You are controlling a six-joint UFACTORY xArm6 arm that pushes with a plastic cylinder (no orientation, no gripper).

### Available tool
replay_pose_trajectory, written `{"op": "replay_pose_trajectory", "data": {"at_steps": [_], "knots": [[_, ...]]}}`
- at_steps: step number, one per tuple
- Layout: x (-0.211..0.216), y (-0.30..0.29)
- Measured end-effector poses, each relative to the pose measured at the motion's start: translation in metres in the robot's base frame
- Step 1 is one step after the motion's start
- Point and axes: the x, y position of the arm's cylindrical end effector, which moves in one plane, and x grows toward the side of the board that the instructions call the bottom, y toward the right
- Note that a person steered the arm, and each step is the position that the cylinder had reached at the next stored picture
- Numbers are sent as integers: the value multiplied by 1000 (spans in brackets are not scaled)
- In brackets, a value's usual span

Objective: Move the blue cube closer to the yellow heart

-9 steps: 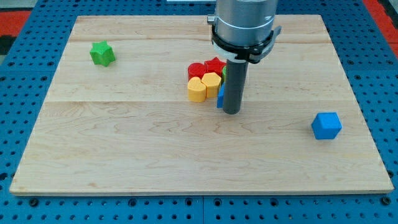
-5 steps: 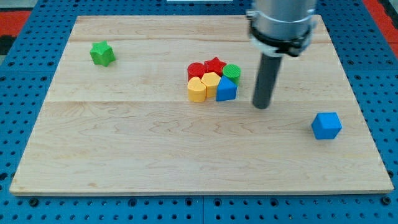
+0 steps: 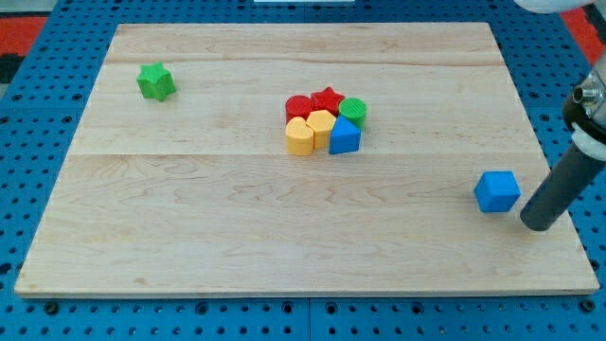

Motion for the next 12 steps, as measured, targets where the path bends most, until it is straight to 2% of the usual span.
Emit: {"op": "replay_pose_trajectory", "data": {"at_steps": [1,4,7,10,12], "knots": [[-16,4],[-57,-62],[-56,-154],[-56,-200],[-60,-205]]}}
